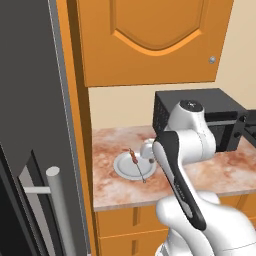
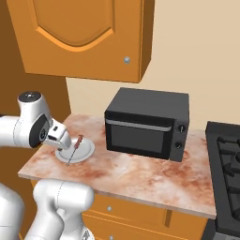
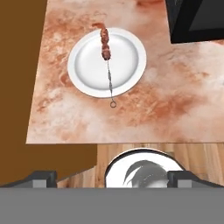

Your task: Place the cold items (lime and carrot) from the fridge in one tupperware on the dining counter. Place the warm items (hot dog and kebab skewer) in the stove area in another tupperware.

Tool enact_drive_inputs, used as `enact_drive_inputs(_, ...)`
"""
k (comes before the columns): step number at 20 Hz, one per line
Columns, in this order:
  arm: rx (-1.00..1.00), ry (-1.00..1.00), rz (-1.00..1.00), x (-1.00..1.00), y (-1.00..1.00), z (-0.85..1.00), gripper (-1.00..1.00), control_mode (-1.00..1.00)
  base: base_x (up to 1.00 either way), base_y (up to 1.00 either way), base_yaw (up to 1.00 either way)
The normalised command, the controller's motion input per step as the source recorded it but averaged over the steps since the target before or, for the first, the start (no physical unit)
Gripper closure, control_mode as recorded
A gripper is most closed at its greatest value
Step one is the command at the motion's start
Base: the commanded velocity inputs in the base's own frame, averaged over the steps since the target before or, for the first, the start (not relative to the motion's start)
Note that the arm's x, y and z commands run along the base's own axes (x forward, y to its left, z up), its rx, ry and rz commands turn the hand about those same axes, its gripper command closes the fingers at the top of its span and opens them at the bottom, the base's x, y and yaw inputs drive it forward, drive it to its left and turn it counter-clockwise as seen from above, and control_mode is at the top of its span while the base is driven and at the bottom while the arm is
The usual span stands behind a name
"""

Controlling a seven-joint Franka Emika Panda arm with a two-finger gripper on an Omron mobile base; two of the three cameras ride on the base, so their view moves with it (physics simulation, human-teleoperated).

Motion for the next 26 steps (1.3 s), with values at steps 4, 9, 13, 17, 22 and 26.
enact_drive_inputs(4,0.00,0.17,0.02,0.50,0.04,-0.45,-1.00,-1.00,0.00,0.00,0.00)
enact_drive_inputs(9,-0.01,0.12,0.01,0.51,0.02,-0.44,-1.00,-1.00,0.00,0.00,0.00)
enact_drive_inputs(13,-0.05,0.00,0.00,0.46,0.01,-0.44,-1.00,-1.00,0.00,0.00,0.00)
enact_drive_inputs(17,-0.06,0.00,0.00,0.48,0.08,-0.46,-1.00,-1.00,0.00,0.00,0.00)
enact_drive_inputs(22,-0.05,0.00,0.00,0.49,0.18,-0.39,-1.00,-1.00,0.00,0.00,0.00)
enact_drive_inputs(26,-0.02,0.01,0.00,0.50,0.20,-0.34,-1.00,-1.00,0.00,0.00,0.00)
